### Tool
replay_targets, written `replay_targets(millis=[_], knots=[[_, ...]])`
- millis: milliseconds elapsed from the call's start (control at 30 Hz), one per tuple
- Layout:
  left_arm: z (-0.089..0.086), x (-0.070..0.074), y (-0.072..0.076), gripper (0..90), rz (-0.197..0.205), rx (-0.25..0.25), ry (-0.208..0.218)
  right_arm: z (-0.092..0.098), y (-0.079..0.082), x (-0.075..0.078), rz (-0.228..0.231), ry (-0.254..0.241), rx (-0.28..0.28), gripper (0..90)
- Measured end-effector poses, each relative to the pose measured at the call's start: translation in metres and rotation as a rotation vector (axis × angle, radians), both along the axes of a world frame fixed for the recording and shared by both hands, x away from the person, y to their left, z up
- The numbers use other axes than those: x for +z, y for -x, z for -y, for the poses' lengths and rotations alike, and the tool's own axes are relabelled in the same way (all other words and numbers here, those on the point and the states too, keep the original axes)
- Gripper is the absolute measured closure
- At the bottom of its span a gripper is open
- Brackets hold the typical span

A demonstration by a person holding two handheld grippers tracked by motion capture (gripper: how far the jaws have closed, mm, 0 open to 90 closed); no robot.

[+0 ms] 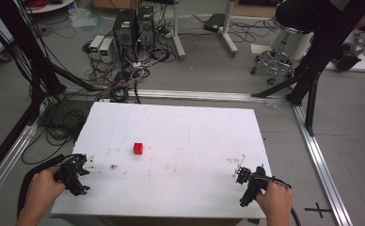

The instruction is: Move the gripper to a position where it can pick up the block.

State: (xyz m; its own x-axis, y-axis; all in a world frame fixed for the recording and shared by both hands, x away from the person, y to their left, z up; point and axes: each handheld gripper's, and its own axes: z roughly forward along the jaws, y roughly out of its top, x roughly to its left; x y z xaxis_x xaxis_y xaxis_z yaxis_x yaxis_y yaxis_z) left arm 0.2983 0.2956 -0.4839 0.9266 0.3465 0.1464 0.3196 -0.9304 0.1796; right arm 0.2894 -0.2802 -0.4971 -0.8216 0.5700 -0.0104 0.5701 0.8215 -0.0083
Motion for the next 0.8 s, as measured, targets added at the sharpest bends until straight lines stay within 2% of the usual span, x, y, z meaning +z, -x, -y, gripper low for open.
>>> replay_targets(millis=[100,133,233,500,767,800], knots=[[0.000,0.002,-0.001,21.8,-0.005,-0.011,-0.005,0.001,0.000,0.001,0.003,0.000,-0.007,1.6],[0.000,0.003,-0.002,21.8,0.010,-0.025,-0.005,0.002,0.000,0.001,0.005,-0.003,-0.004,1.6],[0.001,0.005,-0.005,21.7,0.010,-0.045,-0.008,0.003,0.001,0.002,0.009,-0.007,-0.008,1.6],[0.001,0.011,-0.014,21.8,0.009,-0.071,-0.009,0.004,0.002,0.004,0.017,-0.014,-0.015,1.6],[0.001,0.018,-0.024,21.8,0.018,-0.126,-0.020,0.004,0.002,0.003,0.009,-0.019,-0.009,1.6],[0.002,0.021,-0.028,21.8,0.018,-0.147,-0.026,0.005,0.002,0.003,0.011,-0.022,-0.009,1.6]])
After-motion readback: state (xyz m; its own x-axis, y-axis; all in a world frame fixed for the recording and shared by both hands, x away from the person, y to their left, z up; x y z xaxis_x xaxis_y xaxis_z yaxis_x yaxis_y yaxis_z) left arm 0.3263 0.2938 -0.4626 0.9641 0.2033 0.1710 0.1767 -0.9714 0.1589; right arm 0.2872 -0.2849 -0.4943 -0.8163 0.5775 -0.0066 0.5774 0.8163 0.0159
